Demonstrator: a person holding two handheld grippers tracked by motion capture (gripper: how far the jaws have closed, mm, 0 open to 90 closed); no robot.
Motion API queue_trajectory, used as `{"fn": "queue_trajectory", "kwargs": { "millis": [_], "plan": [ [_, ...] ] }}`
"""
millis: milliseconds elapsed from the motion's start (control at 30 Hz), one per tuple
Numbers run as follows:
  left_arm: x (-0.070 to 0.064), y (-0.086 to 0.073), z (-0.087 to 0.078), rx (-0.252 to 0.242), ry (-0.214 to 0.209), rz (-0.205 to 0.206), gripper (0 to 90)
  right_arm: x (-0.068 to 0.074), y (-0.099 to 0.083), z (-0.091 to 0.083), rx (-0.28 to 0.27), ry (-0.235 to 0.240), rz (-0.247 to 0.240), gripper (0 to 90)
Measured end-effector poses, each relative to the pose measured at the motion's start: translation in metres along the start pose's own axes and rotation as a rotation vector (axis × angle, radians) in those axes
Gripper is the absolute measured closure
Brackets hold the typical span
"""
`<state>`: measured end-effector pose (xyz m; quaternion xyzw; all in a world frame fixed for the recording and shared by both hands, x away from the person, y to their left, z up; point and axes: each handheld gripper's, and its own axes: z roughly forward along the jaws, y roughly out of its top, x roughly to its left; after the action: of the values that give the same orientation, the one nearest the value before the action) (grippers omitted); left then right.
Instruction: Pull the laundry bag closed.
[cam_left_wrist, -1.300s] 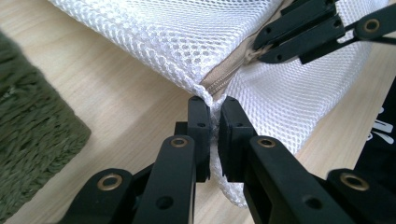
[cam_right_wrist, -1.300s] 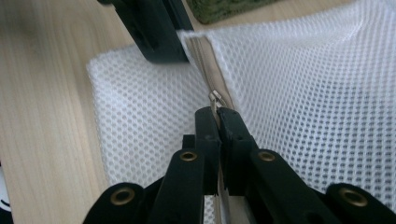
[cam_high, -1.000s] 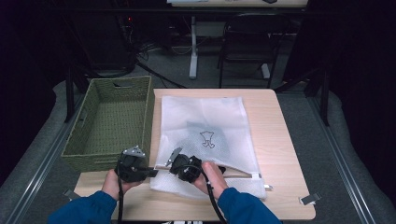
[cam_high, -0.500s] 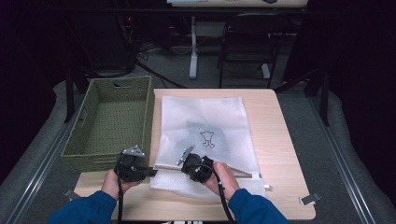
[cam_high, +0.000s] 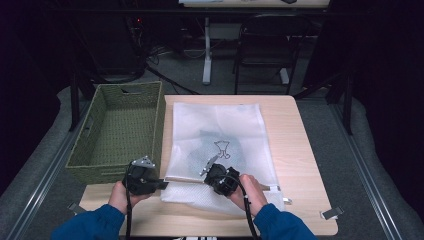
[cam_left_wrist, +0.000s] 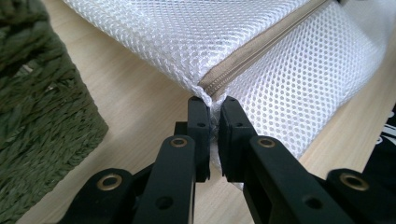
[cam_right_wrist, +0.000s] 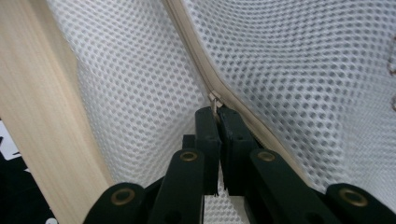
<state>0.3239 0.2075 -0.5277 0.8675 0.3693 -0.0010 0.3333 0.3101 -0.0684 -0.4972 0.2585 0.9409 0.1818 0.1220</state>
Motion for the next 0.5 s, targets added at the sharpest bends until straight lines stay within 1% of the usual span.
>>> {"fn": "queue_trajectory", "kwargs": {
  "millis": [100, 133, 233, 400, 500],
  "plan": [
    [0.0, 0.0, 0.0, -0.004, -0.002, -0.002, 84.4, -0.001, -0.002, -0.002, 0.008, -0.004, 0.008, 87.9],
    [0.0, 0.0, 0.0, 0.0, 0.003, 0.001, 84.4, -0.002, -0.003, -0.003, 0.004, -0.006, 0.016, 87.9],
    [0.0, 0.0, 0.0, -0.002, -0.001, 0.0, 84.5, -0.004, -0.009, -0.005, 0.02, -0.016, 0.023, 87.9],
    [-0.002, 0.001, -0.001, -0.001, 0.007, 0.016, 84.6, -0.007, -0.014, -0.009, 0.018, -0.021, 0.035, 87.9],
    [-0.002, 0.001, -0.001, -0.003, 0.002, 0.016, 84.6, -0.008, -0.016, -0.01, 0.013, -0.023, 0.042, 87.9]
  ]
}}
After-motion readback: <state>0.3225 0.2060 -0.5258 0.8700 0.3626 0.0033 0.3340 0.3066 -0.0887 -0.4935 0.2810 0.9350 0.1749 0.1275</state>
